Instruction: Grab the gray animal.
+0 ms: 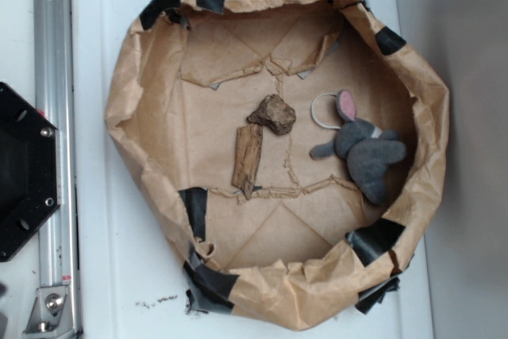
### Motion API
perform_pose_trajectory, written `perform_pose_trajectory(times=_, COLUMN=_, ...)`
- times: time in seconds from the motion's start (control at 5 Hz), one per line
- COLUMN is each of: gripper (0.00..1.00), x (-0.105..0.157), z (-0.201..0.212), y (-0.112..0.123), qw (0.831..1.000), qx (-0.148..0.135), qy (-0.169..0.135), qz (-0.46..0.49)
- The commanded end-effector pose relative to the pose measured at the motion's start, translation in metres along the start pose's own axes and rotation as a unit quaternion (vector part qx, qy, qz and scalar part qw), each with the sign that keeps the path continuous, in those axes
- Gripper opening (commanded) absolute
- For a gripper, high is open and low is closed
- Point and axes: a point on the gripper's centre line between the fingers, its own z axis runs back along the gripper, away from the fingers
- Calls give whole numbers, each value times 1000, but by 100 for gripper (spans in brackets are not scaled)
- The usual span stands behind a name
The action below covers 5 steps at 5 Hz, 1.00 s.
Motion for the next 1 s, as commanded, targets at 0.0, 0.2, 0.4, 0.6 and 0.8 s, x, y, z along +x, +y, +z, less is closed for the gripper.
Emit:
perform_pose_trajectory(times=0.0, gripper=100, x=0, z=0, y=0, qw=1000, qx=0, qy=0, qz=0)
perform_pose_trajectory(times=0.2, gripper=100, x=42, z=-54, y=19, qw=999, qx=15, qy=-39, qz=-10)
perform_pose_trajectory(times=0.4, gripper=100, x=76, z=-93, y=22, qw=994, qx=36, qy=-89, qz=-60)
perform_pose_trajectory(times=0.6, gripper=100, x=109, z=-121, y=17, qw=989, qx=52, qy=-90, qz=-104)
perform_pose_trajectory(times=0.8, gripper=100, x=129, z=-120, y=16, qw=985, qx=42, qy=-112, qz=-126)
